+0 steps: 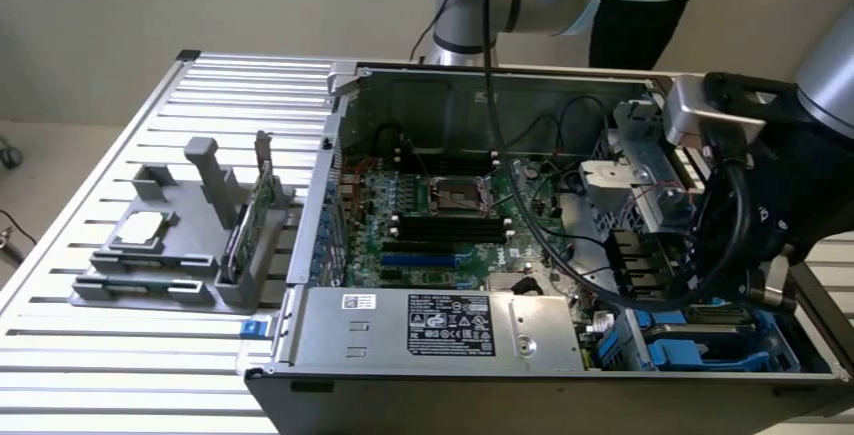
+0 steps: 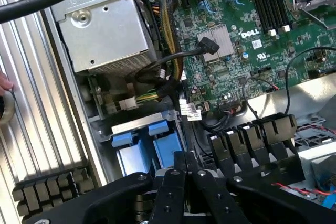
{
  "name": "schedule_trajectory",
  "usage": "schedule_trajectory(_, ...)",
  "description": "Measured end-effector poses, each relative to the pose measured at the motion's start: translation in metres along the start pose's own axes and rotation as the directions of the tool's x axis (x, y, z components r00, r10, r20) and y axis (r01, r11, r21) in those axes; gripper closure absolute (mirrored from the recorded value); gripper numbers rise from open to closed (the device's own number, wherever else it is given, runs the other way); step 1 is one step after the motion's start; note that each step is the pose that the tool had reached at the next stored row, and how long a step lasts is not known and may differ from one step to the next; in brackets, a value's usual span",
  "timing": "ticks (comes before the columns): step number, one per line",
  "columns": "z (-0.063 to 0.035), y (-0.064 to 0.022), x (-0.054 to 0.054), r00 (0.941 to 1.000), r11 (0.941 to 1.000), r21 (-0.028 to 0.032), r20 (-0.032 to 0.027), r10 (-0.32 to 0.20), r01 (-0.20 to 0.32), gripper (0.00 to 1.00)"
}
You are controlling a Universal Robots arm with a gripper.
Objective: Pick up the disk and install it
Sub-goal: 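Insert the first disk wire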
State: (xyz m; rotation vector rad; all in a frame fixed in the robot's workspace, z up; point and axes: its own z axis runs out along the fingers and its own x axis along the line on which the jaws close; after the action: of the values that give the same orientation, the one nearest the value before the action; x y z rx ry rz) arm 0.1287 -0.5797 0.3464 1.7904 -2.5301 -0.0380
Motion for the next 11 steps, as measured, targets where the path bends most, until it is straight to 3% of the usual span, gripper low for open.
schedule_trajectory(5, 0.0001, 0.0000, 0.0000, 0.9967, 0.9967, -0.0018, 0.0037, 0.081, -0.081, 0.87)
schedule_trajectory(11, -0.0045, 0.0002, 0.0001, 0.9858, 0.9859, -0.0041, 0.0074, 0.168, -0.168, 0.87)
